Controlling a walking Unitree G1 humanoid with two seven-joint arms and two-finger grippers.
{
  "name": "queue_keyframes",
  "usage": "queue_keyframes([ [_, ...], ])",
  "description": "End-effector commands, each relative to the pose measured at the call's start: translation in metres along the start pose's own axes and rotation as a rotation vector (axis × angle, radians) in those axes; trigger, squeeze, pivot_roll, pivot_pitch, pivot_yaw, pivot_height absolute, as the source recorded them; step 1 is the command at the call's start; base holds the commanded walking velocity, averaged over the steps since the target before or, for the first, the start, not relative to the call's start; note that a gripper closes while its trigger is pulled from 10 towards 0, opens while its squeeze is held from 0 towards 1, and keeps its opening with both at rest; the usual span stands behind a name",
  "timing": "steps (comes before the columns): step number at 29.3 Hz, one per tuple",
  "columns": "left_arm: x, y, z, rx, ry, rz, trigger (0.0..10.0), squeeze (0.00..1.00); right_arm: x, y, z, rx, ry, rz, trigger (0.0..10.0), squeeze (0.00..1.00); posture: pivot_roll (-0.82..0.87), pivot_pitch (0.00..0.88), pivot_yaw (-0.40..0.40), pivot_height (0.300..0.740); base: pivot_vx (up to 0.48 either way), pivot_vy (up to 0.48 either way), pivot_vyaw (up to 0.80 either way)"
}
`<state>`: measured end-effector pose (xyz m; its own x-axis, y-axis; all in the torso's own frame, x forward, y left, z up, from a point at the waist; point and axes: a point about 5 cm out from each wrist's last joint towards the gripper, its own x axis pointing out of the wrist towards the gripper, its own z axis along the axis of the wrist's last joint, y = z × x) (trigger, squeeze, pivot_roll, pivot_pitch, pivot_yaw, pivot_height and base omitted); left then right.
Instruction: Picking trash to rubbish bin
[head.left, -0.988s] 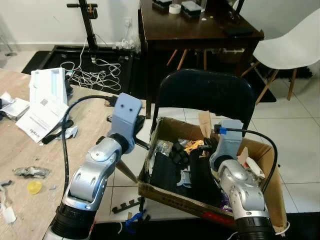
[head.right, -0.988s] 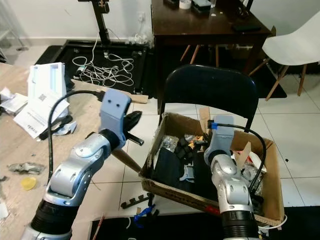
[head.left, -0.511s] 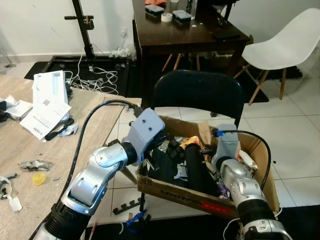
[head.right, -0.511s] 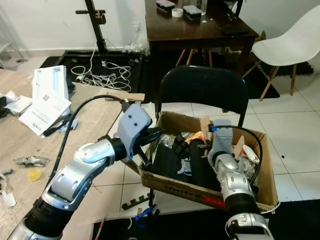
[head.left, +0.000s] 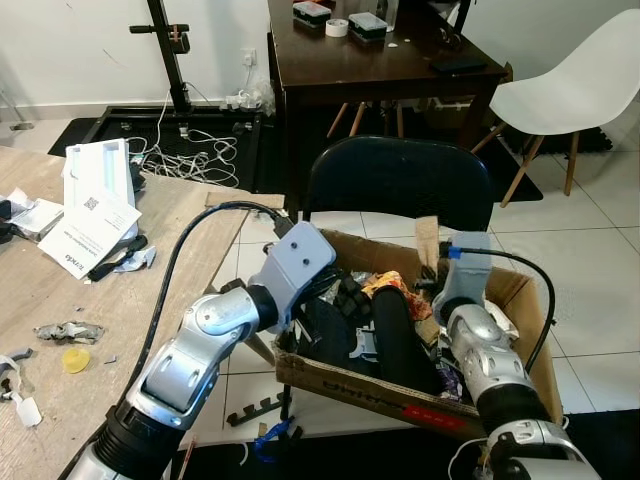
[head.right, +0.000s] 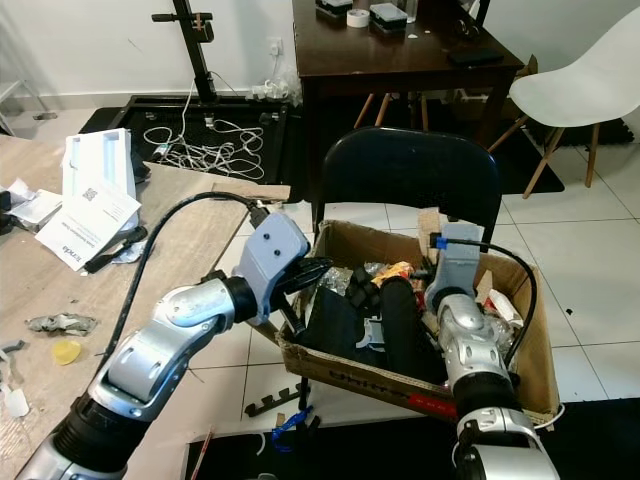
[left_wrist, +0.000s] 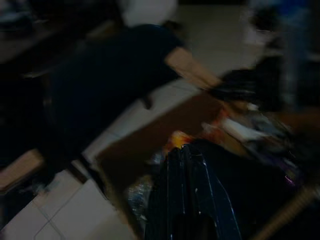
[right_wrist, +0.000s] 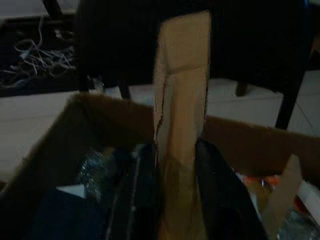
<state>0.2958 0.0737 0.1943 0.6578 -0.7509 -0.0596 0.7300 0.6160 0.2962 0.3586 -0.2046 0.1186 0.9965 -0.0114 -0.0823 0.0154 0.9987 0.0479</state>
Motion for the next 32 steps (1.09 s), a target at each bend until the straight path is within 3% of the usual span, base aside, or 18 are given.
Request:
queue_keyframes([
  [1,0.0,0.002,-0.005,-0.022,0.017,0.026,10.0,0.0,0.001,-0.003,0.002,-0.046,0.002,-0.015,10.0,1.0,0.18,0.116,0.036,0.74,0.0,0.0,0.0],
  [2,0.0,0.002,-0.005,-0.017,0.015,0.027,10.0,0.0,0.002,-0.004,0.001,-0.071,0.013,-0.027,10.0,1.0,0.18,0.116,0.036,0.74,0.0,0.0,0.0],
  [3,0.0,0.002,-0.004,-0.022,0.005,0.042,10.0,0.0,0.003,-0.004,0.009,-0.087,-0.031,-0.053,10.0,0.0,0.18,0.096,0.029,0.74,0.0,0.0,0.0],
  [11,-0.003,0.012,0.003,-0.098,-0.064,0.176,10.0,0.0,0.003,-0.004,0.058,-0.055,-0.281,-0.058,10.0,0.0,0.16,0.079,0.027,0.74,0.0,0.0,0.0],
  [13,-0.003,0.014,0.002,-0.107,-0.063,0.206,10.0,0.0,0.002,-0.002,0.062,-0.047,-0.297,-0.055,10.0,0.0,0.16,0.079,0.027,0.74,0.0,0.0,0.0],
  [17,-0.008,0.028,-0.005,-0.179,-0.027,0.368,10.0,0.0,-0.007,0.01,0.067,-0.012,-0.339,-0.049,10.0,0.0,0.16,0.067,0.03,0.74,0.0,0.0,0.0],
  [22,-0.018,0.036,-0.01,-0.223,-0.03,0.51,10.0,0.0,-0.019,0.03,0.047,-0.053,-0.243,-0.005,10.0,0.0,0.16,0.06,0.02,0.74,0.0,0.0,0.0],
  [26,-0.024,0.038,-0.011,-0.242,-0.043,0.593,10.0,0.0,-0.022,0.039,0.036,-0.216,-0.184,0.068,10.0,0.0,0.16,0.082,0.007,0.74,0.0,0.0,0.0],
  [32,-0.021,0.038,-0.009,-0.256,-0.056,0.607,10.0,0.0,-0.019,0.044,0.045,-0.181,-0.203,0.132,10.0,0.0,0.16,0.086,0.002,0.74,0.0,0.0,0.0],
])
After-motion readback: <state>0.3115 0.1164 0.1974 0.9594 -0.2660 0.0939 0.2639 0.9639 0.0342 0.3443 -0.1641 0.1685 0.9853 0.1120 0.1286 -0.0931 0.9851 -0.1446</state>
